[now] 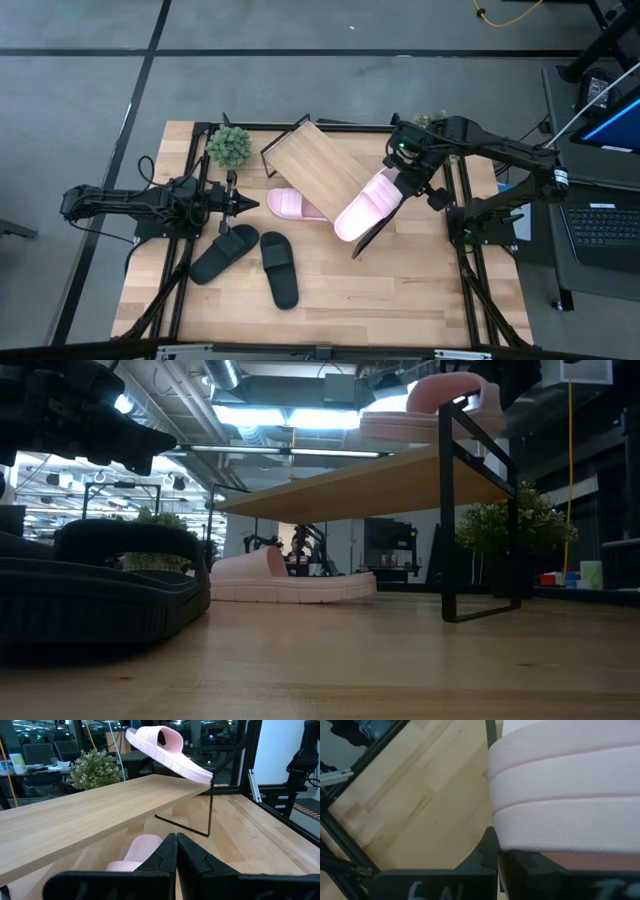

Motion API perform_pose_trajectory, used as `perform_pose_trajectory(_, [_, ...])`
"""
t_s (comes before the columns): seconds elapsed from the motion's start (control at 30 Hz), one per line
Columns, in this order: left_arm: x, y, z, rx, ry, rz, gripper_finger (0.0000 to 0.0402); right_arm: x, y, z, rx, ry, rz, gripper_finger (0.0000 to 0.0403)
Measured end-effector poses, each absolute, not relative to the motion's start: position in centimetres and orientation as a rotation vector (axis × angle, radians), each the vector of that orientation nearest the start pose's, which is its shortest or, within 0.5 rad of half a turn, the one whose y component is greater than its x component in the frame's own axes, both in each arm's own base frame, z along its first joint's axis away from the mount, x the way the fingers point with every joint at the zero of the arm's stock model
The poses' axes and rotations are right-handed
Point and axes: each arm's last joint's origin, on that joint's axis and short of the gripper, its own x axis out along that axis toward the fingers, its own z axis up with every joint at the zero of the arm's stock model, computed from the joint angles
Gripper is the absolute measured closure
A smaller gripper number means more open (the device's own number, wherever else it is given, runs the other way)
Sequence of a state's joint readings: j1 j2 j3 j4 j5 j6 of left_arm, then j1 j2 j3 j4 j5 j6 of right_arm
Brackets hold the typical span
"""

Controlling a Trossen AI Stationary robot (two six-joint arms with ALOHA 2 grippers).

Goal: Pick and place slides into the shelf
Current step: Put the right pink slipper on the shelf

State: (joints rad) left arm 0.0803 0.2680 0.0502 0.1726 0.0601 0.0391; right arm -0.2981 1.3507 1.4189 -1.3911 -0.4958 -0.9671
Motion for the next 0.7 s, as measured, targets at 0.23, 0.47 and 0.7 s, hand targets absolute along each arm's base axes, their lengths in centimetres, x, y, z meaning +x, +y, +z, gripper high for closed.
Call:
perform_pose_trajectory(0.23, [11.4, 0.7, 17.5, 0.036, 0.046, 0.019, 0.0401, 22.9, -5.6, 33.9, -0.315, 1.023, 0.733, 0.0393])
perform_pose_trajectory(0.47, [11.4, 0.7, 17.4, 0.056, 0.049, 0.019, 0.0401, 23.6, -5.9, 33.0, -0.29, 1.061, 0.744, 0.0393])
perform_pose_trajectory(0.7, [11.4, 0.7, 17.4, 0.058, 0.05, 0.019, 0.0401, 23.5, -6.0, 33.0, -0.279, 1.075, 0.746, 0.0393])
